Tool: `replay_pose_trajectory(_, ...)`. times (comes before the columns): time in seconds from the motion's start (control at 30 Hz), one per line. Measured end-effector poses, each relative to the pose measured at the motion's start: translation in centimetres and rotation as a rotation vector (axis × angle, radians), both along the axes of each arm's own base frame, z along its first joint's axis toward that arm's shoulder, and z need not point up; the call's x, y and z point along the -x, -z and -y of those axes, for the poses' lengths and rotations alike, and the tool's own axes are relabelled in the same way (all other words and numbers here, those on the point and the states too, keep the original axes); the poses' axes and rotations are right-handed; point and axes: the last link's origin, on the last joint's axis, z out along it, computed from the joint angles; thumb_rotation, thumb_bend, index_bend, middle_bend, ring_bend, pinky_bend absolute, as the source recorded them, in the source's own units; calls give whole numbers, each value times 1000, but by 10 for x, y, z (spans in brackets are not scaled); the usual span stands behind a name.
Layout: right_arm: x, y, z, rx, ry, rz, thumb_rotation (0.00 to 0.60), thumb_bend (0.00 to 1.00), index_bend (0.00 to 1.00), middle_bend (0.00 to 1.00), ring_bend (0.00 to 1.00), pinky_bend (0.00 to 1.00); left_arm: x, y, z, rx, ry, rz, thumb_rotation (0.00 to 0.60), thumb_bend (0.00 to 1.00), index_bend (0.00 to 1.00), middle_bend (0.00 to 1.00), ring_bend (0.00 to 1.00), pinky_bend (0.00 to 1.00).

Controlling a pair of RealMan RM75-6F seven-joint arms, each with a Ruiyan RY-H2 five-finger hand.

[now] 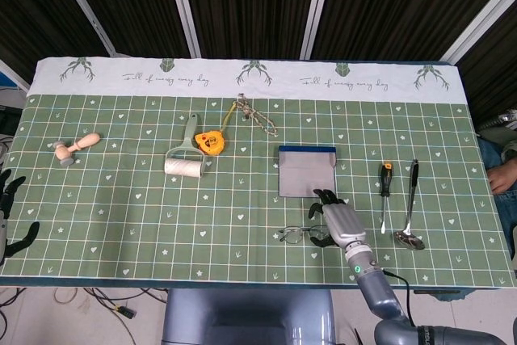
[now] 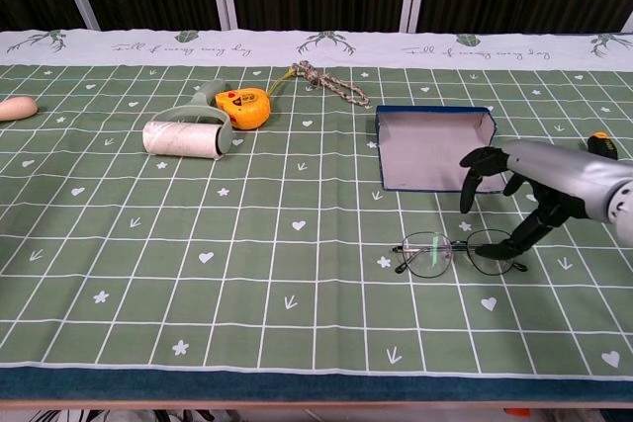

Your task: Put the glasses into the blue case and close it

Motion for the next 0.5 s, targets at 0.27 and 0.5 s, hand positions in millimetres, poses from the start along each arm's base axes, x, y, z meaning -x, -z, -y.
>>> replay_pose_trajectory(0.27, -4, 8, 3, -4, -2, -10, 600, 359, 496, 120, 81, 230, 0, -1, 0, -3, -2, 7, 600, 315, 97, 0, 0, 0)
replay_pose_trajectory(0.5, -6, 13, 4, -10, -7, -13, 600, 366, 520, 120, 80, 230, -1, -1, 0, -5, -1, 10, 600, 315, 97, 0, 0, 0)
